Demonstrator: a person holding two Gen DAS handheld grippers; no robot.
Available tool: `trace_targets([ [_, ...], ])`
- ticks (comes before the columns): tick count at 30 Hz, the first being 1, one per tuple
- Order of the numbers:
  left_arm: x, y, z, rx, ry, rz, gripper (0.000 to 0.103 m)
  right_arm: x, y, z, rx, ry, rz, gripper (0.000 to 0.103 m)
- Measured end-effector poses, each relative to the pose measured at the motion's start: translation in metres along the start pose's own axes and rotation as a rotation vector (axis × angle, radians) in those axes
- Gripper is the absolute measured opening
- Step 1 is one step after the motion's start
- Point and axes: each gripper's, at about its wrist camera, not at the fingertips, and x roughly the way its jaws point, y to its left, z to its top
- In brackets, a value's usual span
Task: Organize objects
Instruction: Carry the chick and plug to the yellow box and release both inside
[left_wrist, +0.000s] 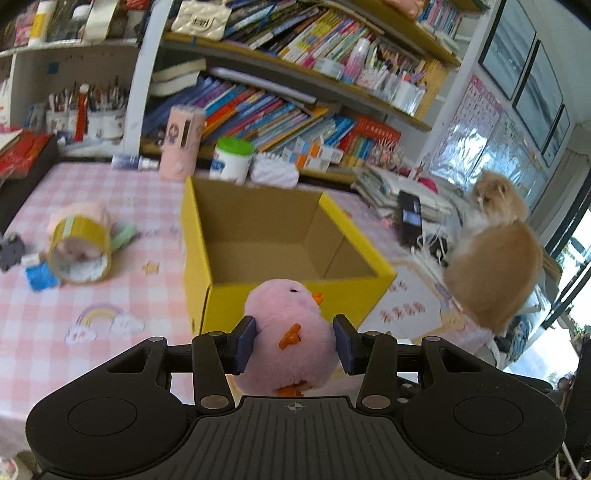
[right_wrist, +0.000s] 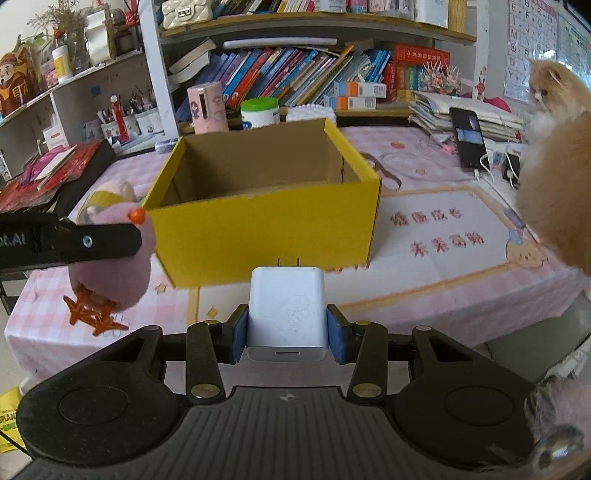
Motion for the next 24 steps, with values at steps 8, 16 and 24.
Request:
trace_targets([
  [8,0.019,-0.014,0.037,0.019,-0.094,0.027,0.044,0.012,-0.014,0.050,-0.075,-0.111,0.028,0.041],
  [16,0.055,-0.016,0.059,-0.003,-0.115,0.110,0.044,0.050,-0.027,0.106,-0.178,-0.174,0.058,0.041],
  [24,0.110,-0.013,0.056,0.018,-0.021,0.259,0.043,0.119,-0.019,0.130,-0.370,-0.103,0.092,0.041],
])
